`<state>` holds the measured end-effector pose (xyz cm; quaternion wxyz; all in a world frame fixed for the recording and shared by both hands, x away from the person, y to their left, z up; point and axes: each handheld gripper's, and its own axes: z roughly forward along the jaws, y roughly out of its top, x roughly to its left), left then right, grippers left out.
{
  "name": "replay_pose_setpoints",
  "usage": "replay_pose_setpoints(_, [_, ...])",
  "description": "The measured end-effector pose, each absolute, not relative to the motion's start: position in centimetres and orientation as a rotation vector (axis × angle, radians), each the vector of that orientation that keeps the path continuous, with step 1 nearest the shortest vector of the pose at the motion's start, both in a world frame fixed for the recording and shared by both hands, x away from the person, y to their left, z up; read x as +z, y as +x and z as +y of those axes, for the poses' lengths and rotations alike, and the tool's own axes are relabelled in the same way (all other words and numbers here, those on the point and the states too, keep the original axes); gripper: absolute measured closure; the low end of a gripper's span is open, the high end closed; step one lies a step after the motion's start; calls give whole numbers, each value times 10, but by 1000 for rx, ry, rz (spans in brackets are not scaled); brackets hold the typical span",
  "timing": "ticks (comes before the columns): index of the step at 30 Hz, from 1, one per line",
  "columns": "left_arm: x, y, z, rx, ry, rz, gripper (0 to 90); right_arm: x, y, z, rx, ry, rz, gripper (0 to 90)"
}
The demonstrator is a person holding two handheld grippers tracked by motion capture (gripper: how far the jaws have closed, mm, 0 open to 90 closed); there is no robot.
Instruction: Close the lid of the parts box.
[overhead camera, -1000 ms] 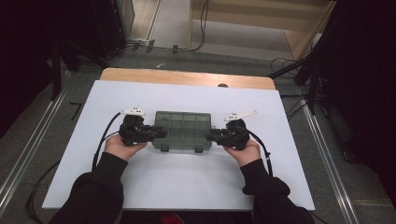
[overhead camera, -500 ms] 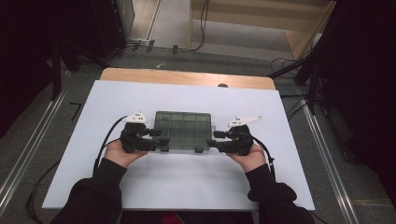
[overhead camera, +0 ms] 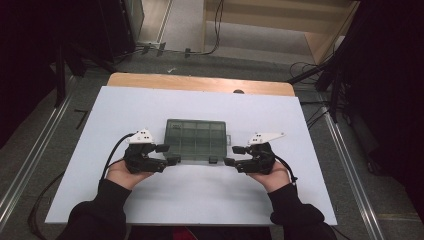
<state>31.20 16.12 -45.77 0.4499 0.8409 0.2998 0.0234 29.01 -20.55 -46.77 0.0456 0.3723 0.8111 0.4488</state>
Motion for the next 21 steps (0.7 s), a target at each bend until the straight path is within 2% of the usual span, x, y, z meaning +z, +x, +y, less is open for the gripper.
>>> replay_pose_setpoints(21, [-468, 289, 176, 37, 2092, 747, 339, -478, 270, -217, 1348, 1162, 2490, 349])
